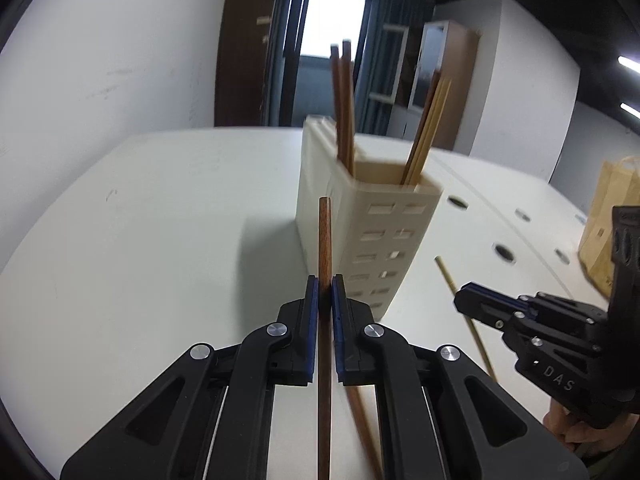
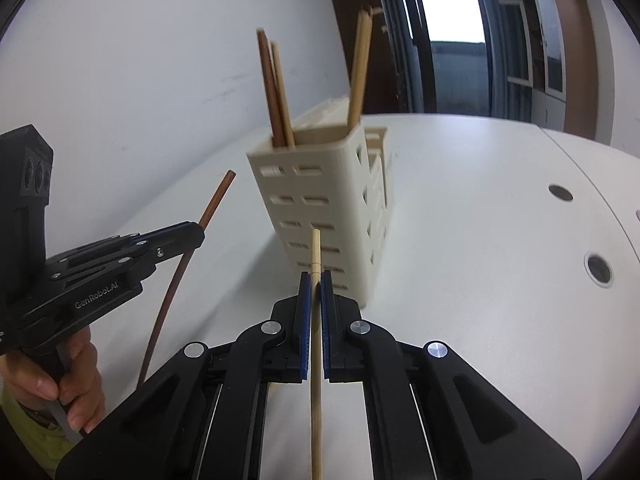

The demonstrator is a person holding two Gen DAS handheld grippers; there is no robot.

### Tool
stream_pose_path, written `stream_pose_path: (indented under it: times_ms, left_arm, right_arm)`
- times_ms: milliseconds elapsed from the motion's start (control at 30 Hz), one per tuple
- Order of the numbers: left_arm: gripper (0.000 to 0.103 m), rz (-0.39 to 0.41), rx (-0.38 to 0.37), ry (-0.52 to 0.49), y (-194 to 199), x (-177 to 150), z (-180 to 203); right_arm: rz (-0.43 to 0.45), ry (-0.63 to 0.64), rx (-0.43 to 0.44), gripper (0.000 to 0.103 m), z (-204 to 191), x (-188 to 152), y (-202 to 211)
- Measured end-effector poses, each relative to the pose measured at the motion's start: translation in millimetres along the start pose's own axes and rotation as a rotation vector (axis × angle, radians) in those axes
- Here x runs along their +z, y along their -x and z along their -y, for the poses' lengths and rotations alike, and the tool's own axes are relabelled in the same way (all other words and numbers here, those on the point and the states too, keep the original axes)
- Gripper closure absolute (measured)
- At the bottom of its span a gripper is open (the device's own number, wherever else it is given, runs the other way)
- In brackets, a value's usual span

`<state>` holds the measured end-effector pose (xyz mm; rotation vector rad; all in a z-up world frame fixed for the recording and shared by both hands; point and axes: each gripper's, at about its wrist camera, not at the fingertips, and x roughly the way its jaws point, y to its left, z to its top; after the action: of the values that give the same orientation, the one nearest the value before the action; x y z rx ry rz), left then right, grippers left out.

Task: Organize utensils
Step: 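Lift the wooden chopstick upright and carry it over the holder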

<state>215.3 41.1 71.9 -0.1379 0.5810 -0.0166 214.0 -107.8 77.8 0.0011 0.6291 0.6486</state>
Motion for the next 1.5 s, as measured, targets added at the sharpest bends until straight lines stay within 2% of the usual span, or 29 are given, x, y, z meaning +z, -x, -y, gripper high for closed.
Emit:
stream_pose_path:
  times_ms: [300,467,667,800,967,1167,1300,1500]
  left_arm:
    - [0.097,0.3,-0.107,-0.012,50.5,25.6,7.3]
    - [0.097,0.406,-0.148,-0.015,60.2,38.6,18.9]
    - [0.097,0.499,-0.159,-0.019,63.9,51.2,27.3]
    - [0.097,0.558,-0.183,0.012,63.0,56.2,25.8]
    - [0.097,0.631,-0.162,-0.008,61.0,60.1,33.5]
    - [0.097,0.725,-0.136,0.036,59.4,62.8,33.5]
    - [0.097,0.795,-0.107,0.004,60.6,62.8,43.1]
    - [0.097,0.846,-0.139,0.013,54.1,70.8,48.1]
  right_arm:
    - [0.227,0.005,0.053,0.098,2.2,30.2,44.5]
    - [0.347,0.021,0.053,0.098,5.8,45.1,56.2]
    - [0.46,0.029,0.033,0.098,2.1,59.8,61.1]
    - [0.522,0.013,0.023,0.098,4.8,60.9,56.4]
    - [0.611,0.02,0.01,0.098,8.2,61.5,50.5]
    - [0.697,0.016,0.061,0.098,18.6,68.0,47.8]
    - [0.725,-0.006,0.082,0.098,27.5,77.1,39.5]
    - [0.806,-0.036,0.094,0.098,32.0,82.8,37.9]
